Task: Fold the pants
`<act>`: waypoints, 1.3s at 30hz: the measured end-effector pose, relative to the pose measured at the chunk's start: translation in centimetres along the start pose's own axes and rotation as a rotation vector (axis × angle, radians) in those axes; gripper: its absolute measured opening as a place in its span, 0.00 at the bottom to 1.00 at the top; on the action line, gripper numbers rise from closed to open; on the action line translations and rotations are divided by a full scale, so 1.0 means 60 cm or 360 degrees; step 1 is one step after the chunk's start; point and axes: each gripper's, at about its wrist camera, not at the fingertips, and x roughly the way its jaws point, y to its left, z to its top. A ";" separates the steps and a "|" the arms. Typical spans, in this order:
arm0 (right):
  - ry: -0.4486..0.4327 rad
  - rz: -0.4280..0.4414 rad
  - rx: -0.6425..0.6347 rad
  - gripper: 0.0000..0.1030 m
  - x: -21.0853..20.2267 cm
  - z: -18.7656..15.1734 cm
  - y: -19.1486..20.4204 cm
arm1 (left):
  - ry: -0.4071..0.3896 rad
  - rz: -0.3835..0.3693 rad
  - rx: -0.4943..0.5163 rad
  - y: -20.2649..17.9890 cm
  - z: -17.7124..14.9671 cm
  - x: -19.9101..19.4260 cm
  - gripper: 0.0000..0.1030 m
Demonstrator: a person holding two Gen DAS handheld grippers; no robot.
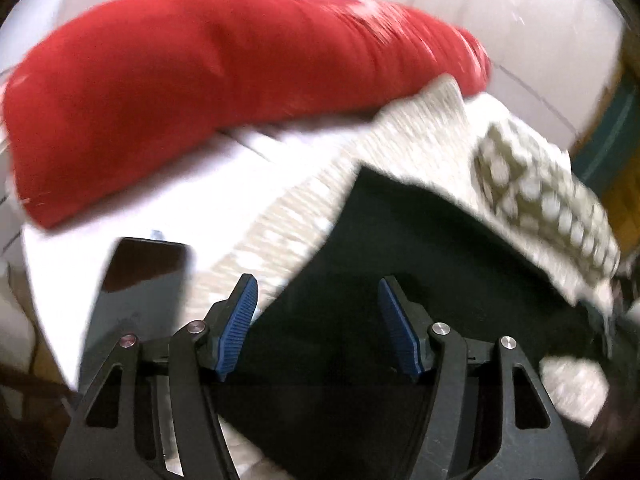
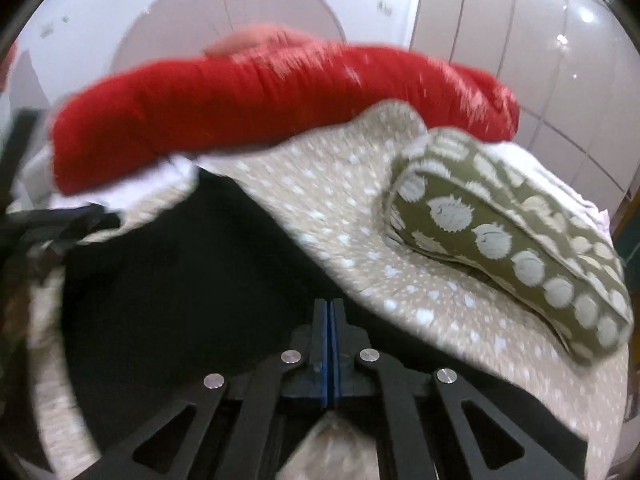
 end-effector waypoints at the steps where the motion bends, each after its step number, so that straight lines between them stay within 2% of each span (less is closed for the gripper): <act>1: -0.0017 -0.0015 0.0000 0.01 -0.021 -0.009 0.016 | -0.0025 -0.0008 -0.0033 0.013 0.003 -0.013 0.61; 3: -0.0058 0.0020 -0.0014 0.01 -0.064 -0.033 0.050 | -0.0106 0.0011 -0.0099 0.039 0.005 -0.044 0.61; 5: -0.0088 -0.0078 -0.0122 0.01 -0.083 -0.051 0.088 | -0.0151 0.0062 -0.0124 0.052 0.002 -0.062 0.61; 6: -0.0101 -0.0159 -0.0165 0.01 -0.085 -0.054 0.094 | -0.0142 0.0071 -0.0115 0.053 0.000 -0.064 0.61; 7: -0.0106 -0.0181 -0.0144 0.01 -0.082 -0.052 0.090 | -0.0097 0.0052 -0.0100 0.050 -0.004 -0.061 0.61; 9: -0.0073 -0.0129 -0.0031 0.06 -0.070 -0.038 0.061 | -0.0031 -0.0029 -0.0081 0.042 -0.014 -0.057 0.61; 10: -0.0053 -0.0127 0.0018 0.20 -0.060 -0.028 0.044 | -0.0011 -0.0059 -0.0070 0.035 -0.018 -0.055 0.61; 11: -0.0046 -0.0140 0.0033 0.42 -0.049 -0.020 0.031 | 0.0008 -0.0079 -0.0054 0.029 -0.023 -0.051 0.61; 12: -0.0034 -0.0145 0.0036 0.51 -0.036 -0.012 0.020 | 0.0027 -0.0086 -0.0032 0.019 -0.027 -0.046 0.61; 13: -0.0021 -0.0149 0.0046 0.55 -0.020 -0.004 0.008 | 0.0046 -0.0089 -0.0006 0.009 -0.031 -0.039 0.61; 18: 0.0130 -0.0025 0.0104 0.55 0.078 0.027 -0.047 | 0.0117 -0.0133 0.0060 -0.022 -0.045 -0.003 0.61; 24: 0.0349 0.0112 -0.0072 0.55 0.189 0.038 -0.073 | 0.0205 -0.0084 0.0114 -0.026 -0.049 0.054 0.61; 25: 0.0394 0.0142 -0.0088 0.52 0.207 0.035 -0.076 | 0.0217 -0.0062 0.0114 -0.024 -0.049 0.062 0.61; 26: 0.0412 0.0163 -0.0090 0.38 0.213 0.032 -0.077 | 0.0221 -0.0039 0.0115 -0.021 -0.049 0.068 0.61; 27: 0.0406 0.0193 -0.0088 0.30 0.215 0.030 -0.075 | 0.0222 -0.0024 0.0113 -0.018 -0.048 0.071 0.61; 28: 0.0376 0.0193 -0.0105 0.14 0.208 0.028 -0.069 | 0.0223 -0.0030 0.0103 -0.015 -0.047 0.072 0.61; 29: 0.0342 0.0137 -0.0145 0.07 0.195 0.026 -0.058 | 0.0221 -0.0037 0.0090 -0.012 -0.046 0.071 0.61; 33: 0.0217 0.0072 -0.0155 0.05 0.110 0.019 -0.026 | 0.0163 -0.0037 0.0020 0.010 -0.039 0.042 0.61; 38: 0.0019 -0.0034 -0.0136 0.05 -0.053 -0.018 0.046 | -0.0012 -0.0062 -0.0177 0.066 -0.013 -0.040 0.61; 39: -0.0006 -0.0022 -0.0115 0.05 -0.078 -0.031 0.066 | -0.0047 -0.0067 -0.0197 0.074 -0.010 -0.058 0.61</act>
